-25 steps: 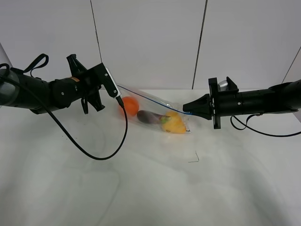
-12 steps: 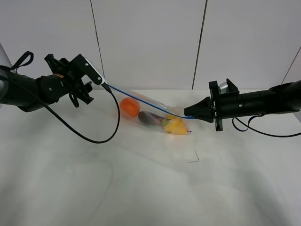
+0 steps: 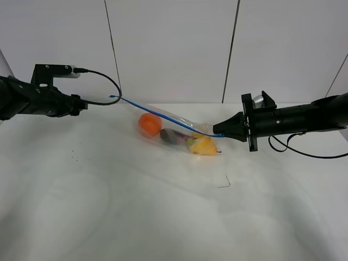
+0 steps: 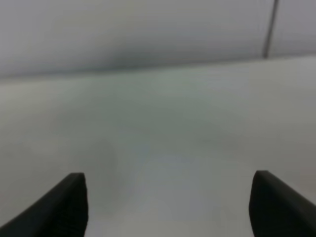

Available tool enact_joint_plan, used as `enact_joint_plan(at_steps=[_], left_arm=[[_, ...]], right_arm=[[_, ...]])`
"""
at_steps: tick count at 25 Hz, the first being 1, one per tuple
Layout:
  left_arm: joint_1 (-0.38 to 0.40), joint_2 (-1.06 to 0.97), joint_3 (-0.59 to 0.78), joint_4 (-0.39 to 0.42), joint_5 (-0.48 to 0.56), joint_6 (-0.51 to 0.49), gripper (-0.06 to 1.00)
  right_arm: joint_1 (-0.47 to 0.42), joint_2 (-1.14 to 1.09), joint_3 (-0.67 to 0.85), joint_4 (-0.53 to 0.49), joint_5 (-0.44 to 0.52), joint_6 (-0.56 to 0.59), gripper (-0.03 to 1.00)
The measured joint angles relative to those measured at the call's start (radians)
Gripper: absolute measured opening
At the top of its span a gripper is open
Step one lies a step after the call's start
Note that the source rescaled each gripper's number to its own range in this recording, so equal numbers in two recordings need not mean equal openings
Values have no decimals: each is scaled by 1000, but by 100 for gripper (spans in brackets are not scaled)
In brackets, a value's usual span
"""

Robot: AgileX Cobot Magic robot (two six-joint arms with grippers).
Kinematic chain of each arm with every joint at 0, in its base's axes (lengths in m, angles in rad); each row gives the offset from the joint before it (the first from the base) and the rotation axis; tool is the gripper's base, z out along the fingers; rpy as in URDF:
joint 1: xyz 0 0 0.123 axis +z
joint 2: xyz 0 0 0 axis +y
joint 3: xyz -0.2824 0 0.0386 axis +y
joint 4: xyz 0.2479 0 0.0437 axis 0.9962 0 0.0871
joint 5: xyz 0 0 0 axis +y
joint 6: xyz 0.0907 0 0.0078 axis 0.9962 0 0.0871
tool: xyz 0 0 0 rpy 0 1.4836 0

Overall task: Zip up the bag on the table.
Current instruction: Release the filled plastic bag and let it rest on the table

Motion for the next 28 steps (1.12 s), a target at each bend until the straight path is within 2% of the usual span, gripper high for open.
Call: enact_joint_plan(at_steps=[4,6,8,10,14,16,18,28], left_arm=[[43,0,-123,25,413,-16,94],[48,-1,-177,58,562,-54,94],[48,-1,-216,115,692,-136,94],[48,-2,-240,219,775,-269,94],[43,-3,-249,489,868,-532,94],[43,-3,-249,564,902,-610,94],[40,-3,-250,593,932,-645,94],[38,-4,-250,596,1042,-660,94]], right_arm=[[0,0,0,0,1,0,0],[0,0,0,0,1,0,0],[0,0,0,0,1,0,0],[0,0,0,0,1,0,0],[0,0,0,0,1,0,0],[0,0,0,0,1,0,0],[0,0,0,0,1,0,0],[0,0,0,0,1,0,0]])
